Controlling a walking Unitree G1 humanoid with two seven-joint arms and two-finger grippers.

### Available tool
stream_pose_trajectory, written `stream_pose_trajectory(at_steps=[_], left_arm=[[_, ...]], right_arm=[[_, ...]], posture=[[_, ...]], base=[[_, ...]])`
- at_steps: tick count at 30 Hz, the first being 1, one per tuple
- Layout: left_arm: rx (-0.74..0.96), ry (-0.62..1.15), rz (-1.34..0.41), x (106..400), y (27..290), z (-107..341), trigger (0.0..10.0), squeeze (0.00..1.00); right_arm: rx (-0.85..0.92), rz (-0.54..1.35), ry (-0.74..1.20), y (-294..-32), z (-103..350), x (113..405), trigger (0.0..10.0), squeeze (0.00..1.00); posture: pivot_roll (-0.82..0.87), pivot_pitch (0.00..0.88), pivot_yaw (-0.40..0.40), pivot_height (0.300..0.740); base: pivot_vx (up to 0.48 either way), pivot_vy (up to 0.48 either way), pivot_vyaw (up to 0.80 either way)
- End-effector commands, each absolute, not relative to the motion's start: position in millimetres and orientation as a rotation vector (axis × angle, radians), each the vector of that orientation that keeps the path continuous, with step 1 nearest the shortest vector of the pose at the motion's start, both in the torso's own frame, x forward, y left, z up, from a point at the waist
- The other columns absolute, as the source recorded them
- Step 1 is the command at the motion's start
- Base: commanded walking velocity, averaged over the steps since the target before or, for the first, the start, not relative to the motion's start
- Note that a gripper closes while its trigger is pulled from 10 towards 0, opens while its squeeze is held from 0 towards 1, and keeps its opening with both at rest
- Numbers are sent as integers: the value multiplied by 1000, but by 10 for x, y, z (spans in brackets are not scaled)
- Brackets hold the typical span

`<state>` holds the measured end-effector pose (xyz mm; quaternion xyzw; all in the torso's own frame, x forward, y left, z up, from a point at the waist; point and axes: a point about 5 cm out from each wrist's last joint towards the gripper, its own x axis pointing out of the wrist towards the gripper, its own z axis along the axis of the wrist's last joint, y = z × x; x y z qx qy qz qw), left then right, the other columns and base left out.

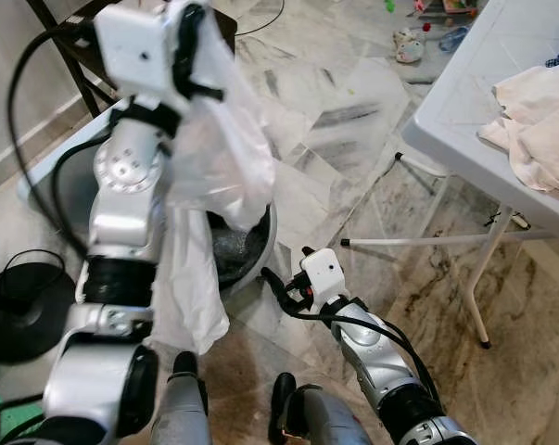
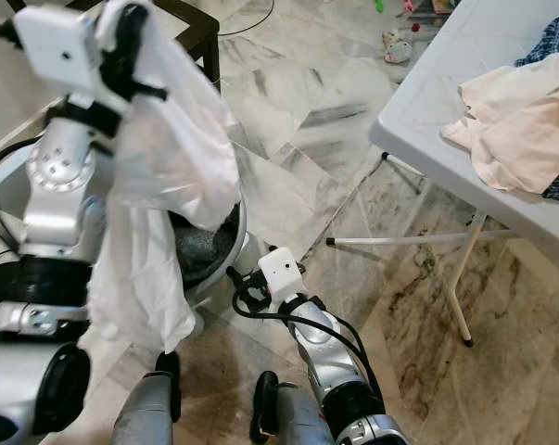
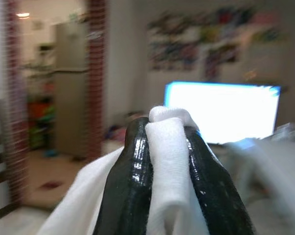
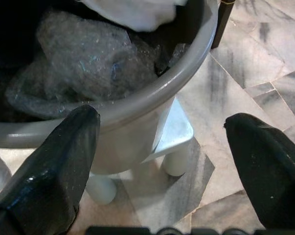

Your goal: Hang hanger

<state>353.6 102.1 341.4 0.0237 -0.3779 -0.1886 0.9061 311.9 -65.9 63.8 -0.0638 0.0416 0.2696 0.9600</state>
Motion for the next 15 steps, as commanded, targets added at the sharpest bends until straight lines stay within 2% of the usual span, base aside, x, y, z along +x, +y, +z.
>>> stream_pose_trajectory(at_steps=[1,5,9,12,15], left_arm=[[31,-926,-517,3313,793,3758,0,0],[0,-1010,-597,3155,649,3980,0,0],[-46,-1079,-625,3014,628,4127,0,0],[-34,-1065,-620,2997,672,4113,0,0],[-11,-976,-583,3021,810,3849,0,0]], right_arm=[[-117,524,122,-704,540,3081,10000,0],[-115,519,123,-692,548,3104,10000,0],[-117,521,119,-675,562,3128,10000,0],[-118,523,120,-673,559,3135,10000,0],[-120,529,122,-673,551,3134,10000,0]], posture=[[269,306,-110,740],[283,296,-110,740],[297,294,-118,740],[302,296,-126,740],[303,301,-133,740]], base=[[0,0,0],[0,0,0],[0,0,0],[0,0,0],[0,0,0]])
